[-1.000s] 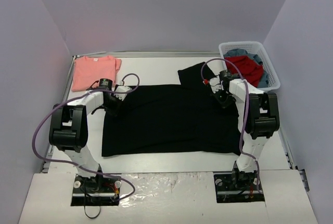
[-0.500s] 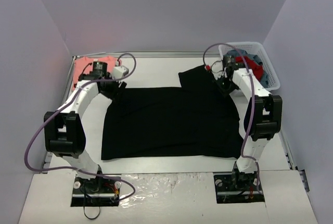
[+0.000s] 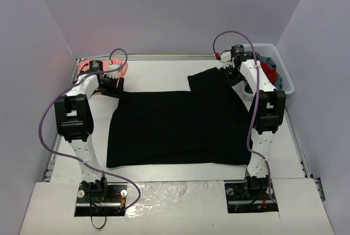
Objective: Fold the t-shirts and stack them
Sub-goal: Fold the flattened tshirt in 1/3 of the way, then grap the side of the flattened tshirt furthest away from the robot with both arms
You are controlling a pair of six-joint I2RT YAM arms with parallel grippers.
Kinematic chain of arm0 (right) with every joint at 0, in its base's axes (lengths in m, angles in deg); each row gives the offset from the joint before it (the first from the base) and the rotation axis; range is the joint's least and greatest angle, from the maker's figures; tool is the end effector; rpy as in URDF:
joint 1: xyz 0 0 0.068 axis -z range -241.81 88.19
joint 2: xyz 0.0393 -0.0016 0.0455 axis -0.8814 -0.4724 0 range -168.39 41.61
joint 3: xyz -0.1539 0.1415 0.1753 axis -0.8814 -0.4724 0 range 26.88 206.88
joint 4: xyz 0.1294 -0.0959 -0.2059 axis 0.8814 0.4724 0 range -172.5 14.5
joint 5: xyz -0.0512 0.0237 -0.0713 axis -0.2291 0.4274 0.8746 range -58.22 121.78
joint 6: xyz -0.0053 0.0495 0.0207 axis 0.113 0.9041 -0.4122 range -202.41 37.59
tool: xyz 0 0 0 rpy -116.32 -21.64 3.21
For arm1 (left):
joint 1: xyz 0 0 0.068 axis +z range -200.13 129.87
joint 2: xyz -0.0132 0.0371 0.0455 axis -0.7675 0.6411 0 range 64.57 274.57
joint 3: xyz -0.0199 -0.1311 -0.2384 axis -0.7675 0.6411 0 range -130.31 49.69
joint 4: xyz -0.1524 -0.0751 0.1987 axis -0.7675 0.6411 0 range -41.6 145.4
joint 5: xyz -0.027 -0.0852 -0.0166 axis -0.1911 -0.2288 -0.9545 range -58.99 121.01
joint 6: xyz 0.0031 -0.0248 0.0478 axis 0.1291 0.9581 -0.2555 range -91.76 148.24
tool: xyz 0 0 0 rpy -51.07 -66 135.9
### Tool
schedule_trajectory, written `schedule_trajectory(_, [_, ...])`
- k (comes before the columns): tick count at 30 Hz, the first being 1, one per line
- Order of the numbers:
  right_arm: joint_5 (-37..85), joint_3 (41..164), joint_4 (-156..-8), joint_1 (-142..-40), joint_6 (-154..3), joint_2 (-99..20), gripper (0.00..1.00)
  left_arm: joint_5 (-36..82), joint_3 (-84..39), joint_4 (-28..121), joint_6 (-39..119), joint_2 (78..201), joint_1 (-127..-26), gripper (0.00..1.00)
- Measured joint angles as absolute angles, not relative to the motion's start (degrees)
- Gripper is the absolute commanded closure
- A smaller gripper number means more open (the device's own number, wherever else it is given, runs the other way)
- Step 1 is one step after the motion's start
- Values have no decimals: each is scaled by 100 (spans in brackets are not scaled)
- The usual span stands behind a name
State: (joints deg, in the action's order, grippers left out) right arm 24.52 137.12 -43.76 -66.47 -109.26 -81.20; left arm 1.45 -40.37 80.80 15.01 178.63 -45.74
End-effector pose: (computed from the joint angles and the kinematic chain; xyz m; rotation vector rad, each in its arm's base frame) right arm 0.4816 0.0436 0.2553 -0.7196 2.3488 -0.0131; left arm 0.4339 0.0158 0.2222 0.3820 2.4185 -0.5235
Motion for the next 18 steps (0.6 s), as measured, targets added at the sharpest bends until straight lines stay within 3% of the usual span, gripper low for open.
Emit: schedule_trajectory(18, [2423,13699,-4149,-6755,-10895,-8235,71,-303,-4210,7602,1931,18595,-4603,45])
